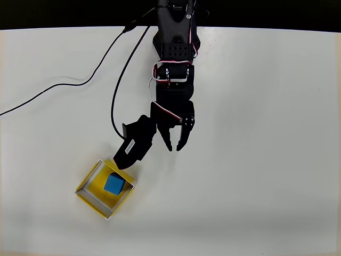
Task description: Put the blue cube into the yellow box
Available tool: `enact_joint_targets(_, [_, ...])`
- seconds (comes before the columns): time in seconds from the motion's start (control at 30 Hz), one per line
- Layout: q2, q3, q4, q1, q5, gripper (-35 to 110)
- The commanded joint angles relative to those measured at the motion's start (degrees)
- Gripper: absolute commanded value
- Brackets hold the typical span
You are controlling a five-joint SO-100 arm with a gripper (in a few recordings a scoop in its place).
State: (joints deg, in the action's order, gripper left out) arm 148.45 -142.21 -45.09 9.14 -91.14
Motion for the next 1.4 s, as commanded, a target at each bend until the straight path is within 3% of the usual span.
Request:
enact_joint_targets(0.0, [9.3,-2.5,-6.1,2.5,-0.1,3])
enact_joint_targets(0.33, [25.3,-17.5,-19.2,2.5,0.3,2])
enact_joint_targets(0.8, [41.8,-37.3,-25.6,-4.7,-3.1,0])
enact_joint_targets(1.0, [42.5,-38.0,-31.9,-5.1,-6.7,0])
enact_joint_targets(1.37, [42.8,-38.0,-32.8,-6.9,-3.4,0])
